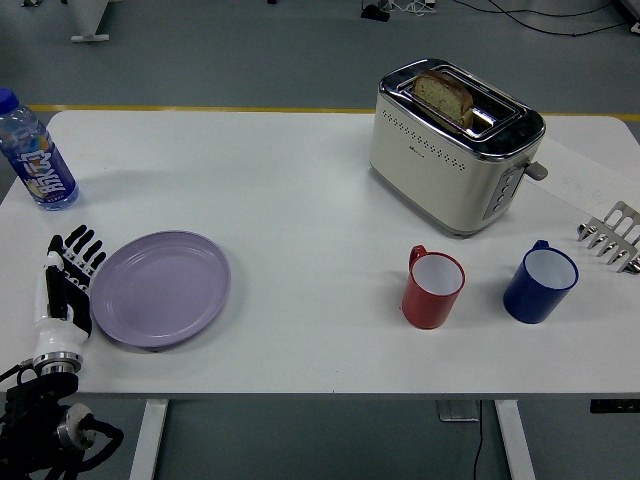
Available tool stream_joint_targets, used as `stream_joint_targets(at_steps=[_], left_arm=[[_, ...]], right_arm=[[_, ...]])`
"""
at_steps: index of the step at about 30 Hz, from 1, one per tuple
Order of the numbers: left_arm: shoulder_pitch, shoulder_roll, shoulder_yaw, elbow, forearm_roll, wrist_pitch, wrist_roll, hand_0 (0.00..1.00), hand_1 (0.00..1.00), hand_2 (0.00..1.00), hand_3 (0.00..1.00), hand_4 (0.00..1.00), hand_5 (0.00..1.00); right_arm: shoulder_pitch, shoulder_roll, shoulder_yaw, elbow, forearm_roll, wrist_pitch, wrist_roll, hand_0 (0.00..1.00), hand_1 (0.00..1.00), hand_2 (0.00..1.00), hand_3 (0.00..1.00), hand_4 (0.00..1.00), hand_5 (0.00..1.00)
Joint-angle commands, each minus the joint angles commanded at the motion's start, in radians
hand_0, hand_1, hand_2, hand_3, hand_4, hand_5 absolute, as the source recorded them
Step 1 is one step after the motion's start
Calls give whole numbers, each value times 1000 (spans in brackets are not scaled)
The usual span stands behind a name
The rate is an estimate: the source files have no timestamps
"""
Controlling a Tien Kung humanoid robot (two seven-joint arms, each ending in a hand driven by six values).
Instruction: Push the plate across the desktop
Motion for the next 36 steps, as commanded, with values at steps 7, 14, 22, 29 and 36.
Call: stream_joint_targets(at_steps=[7, 14, 22, 29, 36], left_arm=[[-3, -9, 16, -7, -17, 6, -7, 809, 827, 845, 755, 543, 998], [-1, -13, 31, -11, -20, 9, -10, 808, 826, 846, 755, 543, 998], [-10, -18, 45, -15, -49, 15, -16, 807, 826, 846, 758, 542, 998], [-9, -18, 69, -14, -62, 16, -20, 805, 826, 846, 760, 539, 998], [-13, -18, 87, -14, -57, 16, -19, 804, 825, 846, 760, 538, 998]], right_arm=[[1, 1, 2, 0, -3, -1, -1, 565, 553, 682, 600, 306, 305], [1, 0, -1, 1, 0, -2, -2, 565, 552, 682, 600, 305, 305], [1, -1, -3, 0, 0, 0, -1, 565, 552, 682, 600, 304, 307], [-3, -1, -3, 2, 0, 0, -3, 565, 552, 683, 600, 304, 307], [-8, -1, 0, 2, -5, 1, -5, 565, 552, 682, 600, 302, 311]])
